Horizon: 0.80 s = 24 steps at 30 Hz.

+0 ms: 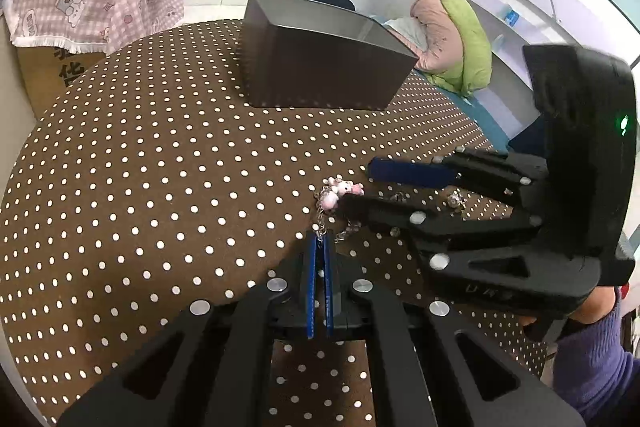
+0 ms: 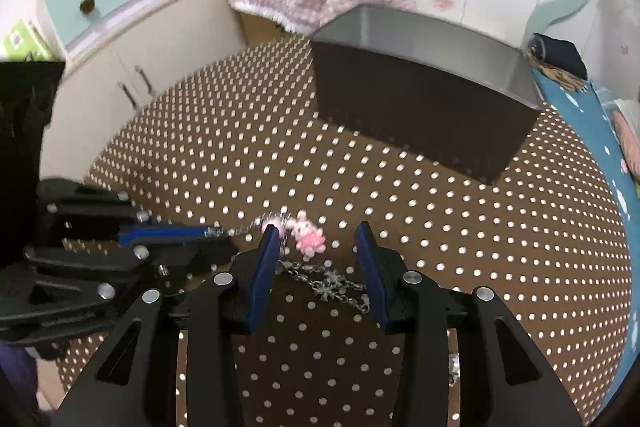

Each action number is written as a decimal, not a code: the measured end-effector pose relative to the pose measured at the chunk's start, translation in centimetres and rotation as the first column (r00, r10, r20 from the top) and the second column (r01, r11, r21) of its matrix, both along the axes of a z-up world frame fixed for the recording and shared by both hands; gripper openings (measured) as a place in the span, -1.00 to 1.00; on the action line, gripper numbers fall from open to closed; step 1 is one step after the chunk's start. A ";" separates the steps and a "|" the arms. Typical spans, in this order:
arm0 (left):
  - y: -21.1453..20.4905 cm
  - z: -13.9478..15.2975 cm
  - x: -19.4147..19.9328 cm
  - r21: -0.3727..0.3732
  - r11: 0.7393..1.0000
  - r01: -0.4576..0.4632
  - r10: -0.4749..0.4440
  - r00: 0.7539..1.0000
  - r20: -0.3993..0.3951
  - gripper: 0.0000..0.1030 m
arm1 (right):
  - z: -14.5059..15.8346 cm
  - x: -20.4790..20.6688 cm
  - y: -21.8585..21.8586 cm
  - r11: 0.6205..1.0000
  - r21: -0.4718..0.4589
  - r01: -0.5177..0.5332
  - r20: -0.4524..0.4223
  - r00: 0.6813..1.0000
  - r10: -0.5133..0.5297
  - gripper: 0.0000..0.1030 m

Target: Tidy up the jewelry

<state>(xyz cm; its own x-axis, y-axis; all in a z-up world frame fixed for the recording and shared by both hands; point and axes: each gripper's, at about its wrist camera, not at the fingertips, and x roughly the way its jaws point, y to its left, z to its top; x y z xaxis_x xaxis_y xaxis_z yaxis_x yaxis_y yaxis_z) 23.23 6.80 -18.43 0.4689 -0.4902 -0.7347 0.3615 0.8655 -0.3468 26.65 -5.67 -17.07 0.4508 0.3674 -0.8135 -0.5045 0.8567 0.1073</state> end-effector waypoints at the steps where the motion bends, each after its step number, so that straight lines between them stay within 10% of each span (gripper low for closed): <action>1: 0.0 0.0 0.1 -0.001 1.000 0.001 -0.001 1.000 0.000 -0.96 | -0.2 -0.1 0.2 1.000 -0.001 -0.011 -0.005 1.000 0.011 -0.36; 5: 0.0 0.1 0.4 -0.005 1.000 0.001 -0.001 1.000 0.000 -0.96 | -0.5 0.1 1.1 0.999 0.009 -0.036 -0.016 0.999 0.037 -0.67; 24: -1.2 8.1 3.2 -0.013 1.000 -0.004 0.006 0.986 0.167 -0.96 | 6.5 -1.5 -2.0 0.995 0.091 0.046 0.164 0.985 -0.061 -0.73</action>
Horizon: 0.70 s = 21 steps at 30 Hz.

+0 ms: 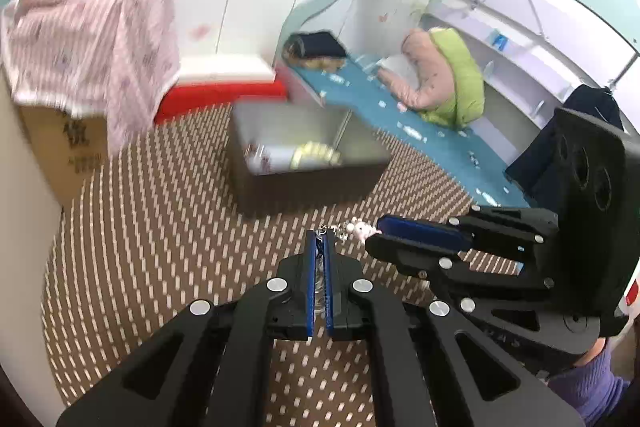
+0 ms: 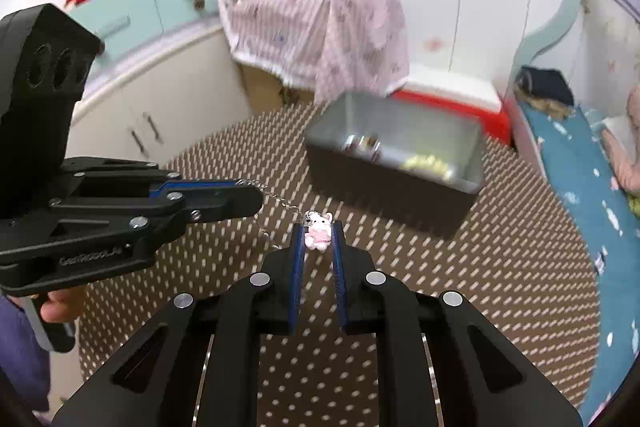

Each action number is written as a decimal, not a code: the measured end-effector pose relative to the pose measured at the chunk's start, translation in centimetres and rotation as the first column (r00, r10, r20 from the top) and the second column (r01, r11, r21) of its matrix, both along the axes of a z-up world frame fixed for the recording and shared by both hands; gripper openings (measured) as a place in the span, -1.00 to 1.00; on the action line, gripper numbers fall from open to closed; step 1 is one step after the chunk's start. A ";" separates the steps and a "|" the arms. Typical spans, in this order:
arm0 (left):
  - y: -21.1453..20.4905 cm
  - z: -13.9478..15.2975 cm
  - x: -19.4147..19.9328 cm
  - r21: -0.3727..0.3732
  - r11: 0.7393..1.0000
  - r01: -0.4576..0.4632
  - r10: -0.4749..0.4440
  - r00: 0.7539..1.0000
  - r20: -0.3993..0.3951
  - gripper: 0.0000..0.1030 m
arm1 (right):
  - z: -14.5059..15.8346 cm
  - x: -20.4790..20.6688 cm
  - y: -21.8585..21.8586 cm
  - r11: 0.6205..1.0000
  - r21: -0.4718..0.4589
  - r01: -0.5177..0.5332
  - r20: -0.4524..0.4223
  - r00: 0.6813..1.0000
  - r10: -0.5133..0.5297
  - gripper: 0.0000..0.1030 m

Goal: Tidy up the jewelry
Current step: 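Carry the chain over the tin box holding it with both tools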

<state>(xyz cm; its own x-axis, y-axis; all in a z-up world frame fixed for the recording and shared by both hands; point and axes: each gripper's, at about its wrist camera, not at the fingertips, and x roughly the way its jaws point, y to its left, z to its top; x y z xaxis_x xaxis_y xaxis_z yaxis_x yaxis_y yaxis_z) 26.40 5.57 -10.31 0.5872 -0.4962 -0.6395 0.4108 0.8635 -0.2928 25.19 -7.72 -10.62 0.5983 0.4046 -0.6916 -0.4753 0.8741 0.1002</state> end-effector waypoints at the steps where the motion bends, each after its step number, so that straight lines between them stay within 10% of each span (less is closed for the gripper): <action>1: -0.5 1.0 0.5 0.005 1.000 0.008 -0.008 1.000 0.020 -0.96 | 0.6 0.3 -0.2 1.000 0.004 0.008 0.012 1.000 -0.008 -0.73; 13: -4.1 8.1 6.4 0.069 0.997 0.022 -0.033 0.987 0.156 -0.96 | 5.9 5.2 -2.9 0.993 0.078 0.093 0.120 0.988 -0.102 -0.73; 21: -5.5 4.6 10.3 0.111 0.993 0.026 -0.034 0.997 0.073 -0.96 | 3.5 9.1 -3.2 0.987 0.079 0.142 0.075 0.986 -0.148 -0.73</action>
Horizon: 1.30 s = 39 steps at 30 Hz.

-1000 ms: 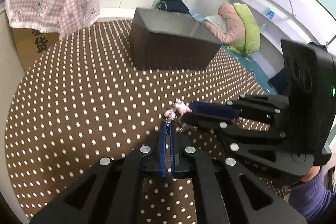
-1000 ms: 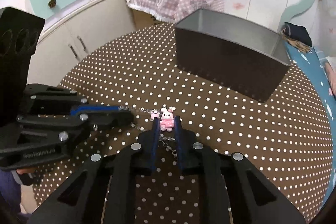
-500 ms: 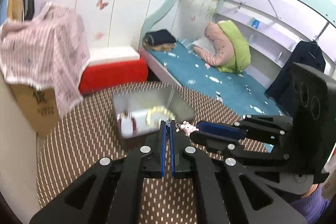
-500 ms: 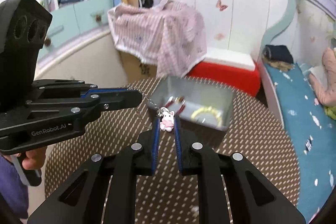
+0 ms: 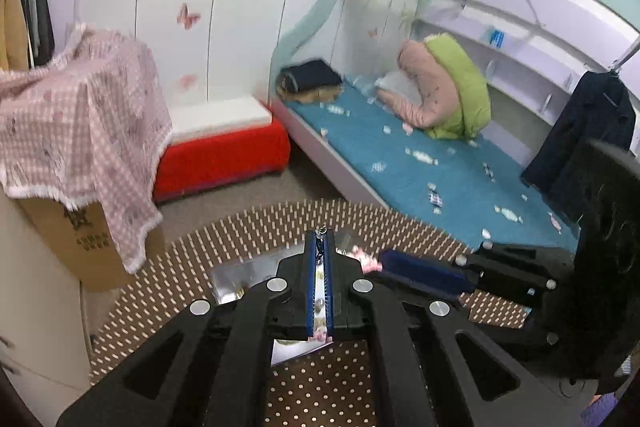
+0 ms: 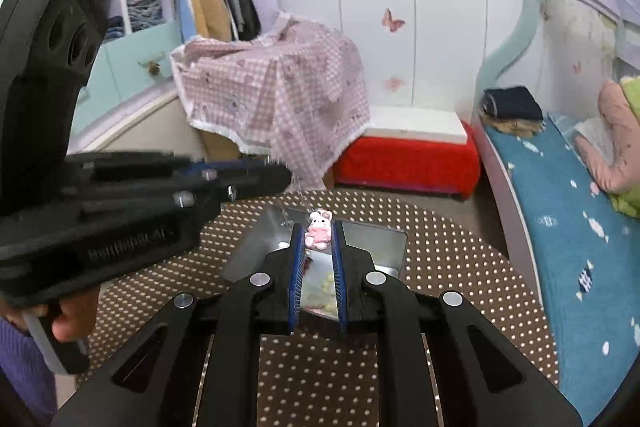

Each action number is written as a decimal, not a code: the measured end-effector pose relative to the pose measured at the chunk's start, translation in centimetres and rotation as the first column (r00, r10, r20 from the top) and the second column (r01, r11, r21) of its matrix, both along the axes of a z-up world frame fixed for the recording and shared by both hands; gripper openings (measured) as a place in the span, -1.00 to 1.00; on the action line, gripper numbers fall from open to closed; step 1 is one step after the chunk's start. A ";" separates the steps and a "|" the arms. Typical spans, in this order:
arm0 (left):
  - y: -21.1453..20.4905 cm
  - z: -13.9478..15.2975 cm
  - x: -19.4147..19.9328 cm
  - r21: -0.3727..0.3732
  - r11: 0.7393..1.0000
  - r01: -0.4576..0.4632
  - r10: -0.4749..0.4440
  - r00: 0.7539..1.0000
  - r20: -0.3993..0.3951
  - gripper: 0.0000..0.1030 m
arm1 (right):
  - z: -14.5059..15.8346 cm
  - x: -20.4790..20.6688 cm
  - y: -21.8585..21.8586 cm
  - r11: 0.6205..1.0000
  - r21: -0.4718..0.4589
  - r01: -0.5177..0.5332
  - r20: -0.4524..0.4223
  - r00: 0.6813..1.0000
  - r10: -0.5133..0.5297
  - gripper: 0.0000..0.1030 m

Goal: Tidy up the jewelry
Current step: 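Carry the chain over the tin box holding it with both tools, then open both tools to drop the chain into the tin box, then move the right tool to the small silver charms on the table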

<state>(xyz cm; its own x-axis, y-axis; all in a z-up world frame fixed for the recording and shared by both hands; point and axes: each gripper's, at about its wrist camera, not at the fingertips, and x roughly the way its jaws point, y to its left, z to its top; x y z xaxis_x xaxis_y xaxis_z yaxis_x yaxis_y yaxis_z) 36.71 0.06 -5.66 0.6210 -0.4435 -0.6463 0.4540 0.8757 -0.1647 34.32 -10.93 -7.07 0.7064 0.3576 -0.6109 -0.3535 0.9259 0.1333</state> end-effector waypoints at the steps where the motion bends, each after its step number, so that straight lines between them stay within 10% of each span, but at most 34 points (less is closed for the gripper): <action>1: -0.1 -1.0 0.1 0.011 1.000 0.001 -0.001 1.000 -0.018 -0.95 | -0.7 0.3 -0.1 1.000 0.000 0.005 -0.012 1.000 -0.005 -0.73; 7: 0.2 -4.7 0.1 0.033 0.999 0.001 0.002 0.996 -0.089 -0.88 | -4.2 0.6 -0.5 1.000 0.007 0.023 -0.069 0.997 -0.023 -0.69; 11: 0.9 -4.6 -0.7 0.029 0.998 -0.061 0.063 0.995 -0.072 -0.01 | -4.3 0.0 -1.3 0.999 0.011 0.047 -0.052 0.998 -0.046 -0.64; 15: 1.8 -3.7 -1.9 -0.003 0.996 -0.095 0.094 0.994 -0.052 0.24 | -3.4 -1.3 -2.7 0.997 0.019 0.069 -0.035 0.997 -0.069 -0.13; 19: 2.2 -2.7 -4.1 -0.019 0.995 -0.098 0.097 0.995 -0.017 0.46 | -2.8 -3.5 -4.0 0.997 0.013 0.080 -0.023 0.997 -0.080 -0.05; 39: 1.6 -7.2 -14.7 -0.044 0.989 -0.139 0.136 0.989 -0.059 0.49 | -10.5 -13.3 -7.3 0.993 -0.108 0.042 -0.171 0.983 -0.060 -0.07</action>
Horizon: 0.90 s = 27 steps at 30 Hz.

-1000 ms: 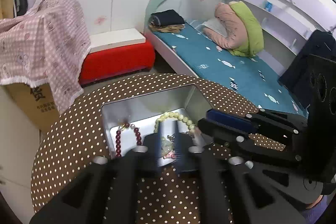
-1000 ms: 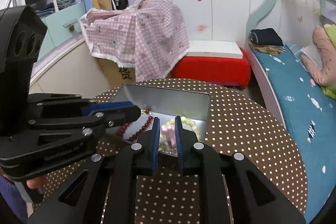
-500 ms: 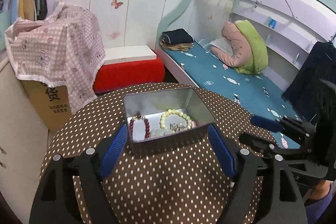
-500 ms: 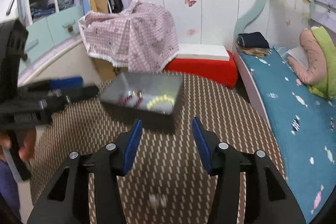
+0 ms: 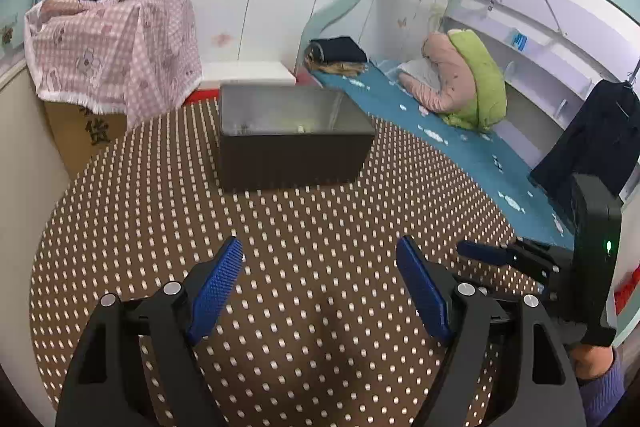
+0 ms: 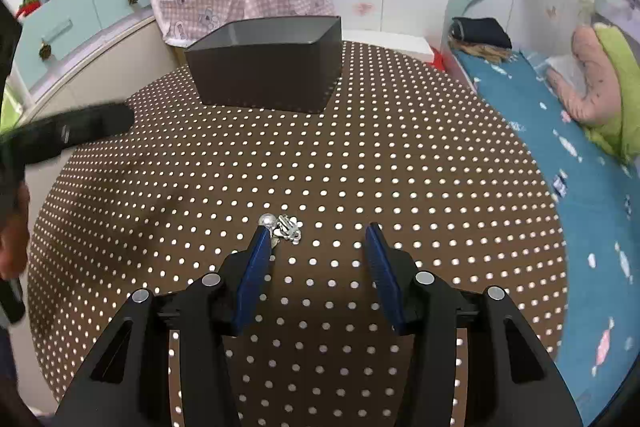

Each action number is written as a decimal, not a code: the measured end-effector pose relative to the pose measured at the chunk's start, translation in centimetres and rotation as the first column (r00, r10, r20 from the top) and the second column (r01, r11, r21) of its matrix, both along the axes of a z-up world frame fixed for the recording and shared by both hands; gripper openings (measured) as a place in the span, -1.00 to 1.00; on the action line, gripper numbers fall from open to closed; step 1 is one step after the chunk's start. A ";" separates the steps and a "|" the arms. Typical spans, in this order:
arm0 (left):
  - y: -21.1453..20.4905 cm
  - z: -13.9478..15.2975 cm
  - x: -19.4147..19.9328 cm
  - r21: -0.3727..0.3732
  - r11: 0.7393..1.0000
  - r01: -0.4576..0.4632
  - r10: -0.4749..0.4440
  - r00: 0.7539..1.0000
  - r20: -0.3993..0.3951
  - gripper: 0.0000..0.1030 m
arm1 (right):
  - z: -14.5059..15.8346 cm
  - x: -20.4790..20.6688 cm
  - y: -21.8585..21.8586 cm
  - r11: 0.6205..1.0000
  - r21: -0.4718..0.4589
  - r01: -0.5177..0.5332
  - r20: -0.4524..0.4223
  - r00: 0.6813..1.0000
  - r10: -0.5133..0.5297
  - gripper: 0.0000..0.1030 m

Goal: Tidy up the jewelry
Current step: 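Move the right tool to the small silver charms on the table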

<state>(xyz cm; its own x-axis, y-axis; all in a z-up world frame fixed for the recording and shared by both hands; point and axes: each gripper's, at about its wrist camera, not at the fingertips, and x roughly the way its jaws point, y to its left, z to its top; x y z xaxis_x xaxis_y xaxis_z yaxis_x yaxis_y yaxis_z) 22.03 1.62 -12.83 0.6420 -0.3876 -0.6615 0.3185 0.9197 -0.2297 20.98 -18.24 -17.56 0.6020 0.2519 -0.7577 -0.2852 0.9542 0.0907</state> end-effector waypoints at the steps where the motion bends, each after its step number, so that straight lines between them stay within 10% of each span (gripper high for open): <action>1: 0.0 -0.2 -0.1 -0.001 1.000 0.002 -0.002 1.000 -0.009 0.49 | -0.1 0.0 0.1 1.000 0.005 -0.005 -0.001 1.000 0.005 -0.07; 14: 0.6 -1.1 -0.5 -0.019 1.000 -0.008 0.008 0.999 -0.041 0.49 | -0.7 0.6 2.3 0.998 -0.005 -0.070 -0.029 0.997 0.070 -0.69; 27: -0.5 -2.3 0.3 -0.028 0.999 0.024 -0.026 0.996 -0.084 0.49 | -0.5 -0.8 0.6 0.998 0.045 -0.048 -0.041 0.998 0.050 -0.77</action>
